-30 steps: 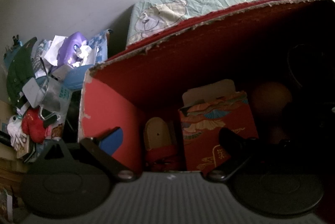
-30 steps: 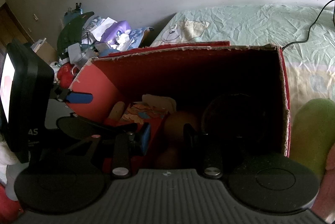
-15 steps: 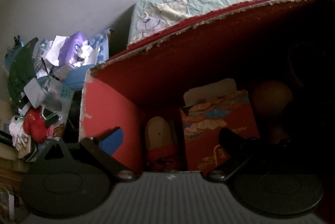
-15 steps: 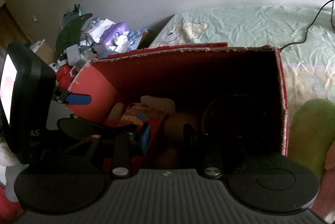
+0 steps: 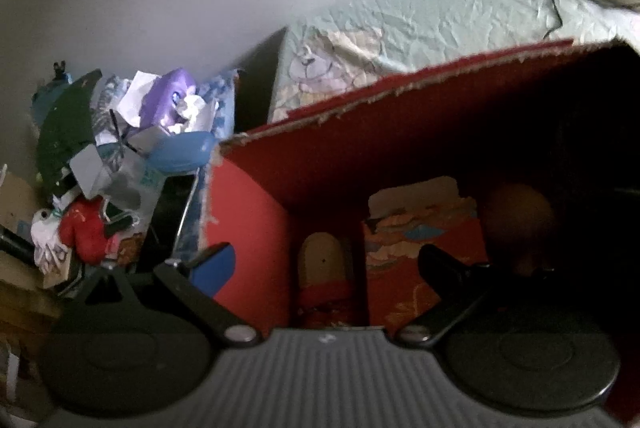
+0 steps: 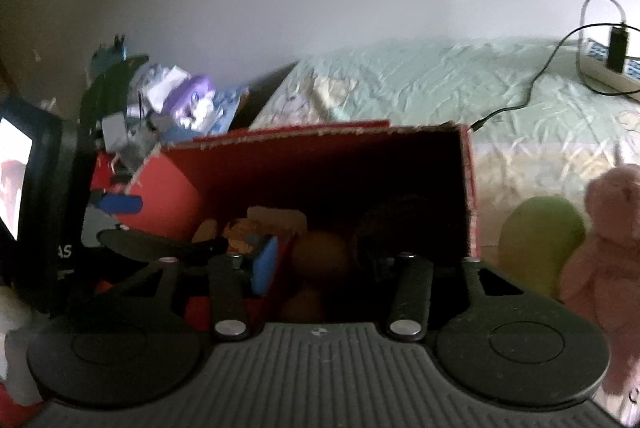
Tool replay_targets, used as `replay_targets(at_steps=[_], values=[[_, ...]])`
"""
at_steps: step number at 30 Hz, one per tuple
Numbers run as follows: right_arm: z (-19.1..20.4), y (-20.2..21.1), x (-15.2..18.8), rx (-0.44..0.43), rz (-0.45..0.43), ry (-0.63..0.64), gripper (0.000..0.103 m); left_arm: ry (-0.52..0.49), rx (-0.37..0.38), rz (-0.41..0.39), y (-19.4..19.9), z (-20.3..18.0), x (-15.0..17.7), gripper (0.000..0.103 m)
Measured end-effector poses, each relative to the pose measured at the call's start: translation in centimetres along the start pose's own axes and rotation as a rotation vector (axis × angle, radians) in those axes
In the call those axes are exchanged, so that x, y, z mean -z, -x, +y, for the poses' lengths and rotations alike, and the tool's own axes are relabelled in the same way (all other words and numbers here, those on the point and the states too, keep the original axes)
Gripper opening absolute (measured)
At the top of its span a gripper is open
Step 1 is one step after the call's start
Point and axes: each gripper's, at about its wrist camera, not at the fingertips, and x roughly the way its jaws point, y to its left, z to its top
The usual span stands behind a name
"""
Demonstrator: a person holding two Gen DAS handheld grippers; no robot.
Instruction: Organize objects
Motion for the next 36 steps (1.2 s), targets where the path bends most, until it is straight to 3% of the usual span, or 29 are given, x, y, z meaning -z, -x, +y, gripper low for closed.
replay_targets(at_steps=[6,14,18,23,36], values=[[0.5,1.7,0.4,0.034,-0.045,-0.008,0.058,0.023,0.019,-0.018,2.0,0.0,0.5,0.099],[0.9,2.7,0.5,0.084,-0.027,-0.013,0.058,0.019,0.036,-0.04,3.9,-0.6,1.1,0.099],[1.1,3.4,0.2,0.121,-0.017,-0.014,0.058,0.06,0.073,-0.015,4.6,-0.2,0.9,0.099],[1.3,4.5,-0.1,0.143,-0.008,-0.016,0.061,0.08,0.068,-0.01,5.9,-0.4,0.8,0.099],[1.8,5.8,0.5,0.119,0.061,-0.058,0.064,0.124,0.113,0.101,7.4,-0.1,2.7,0.099]])
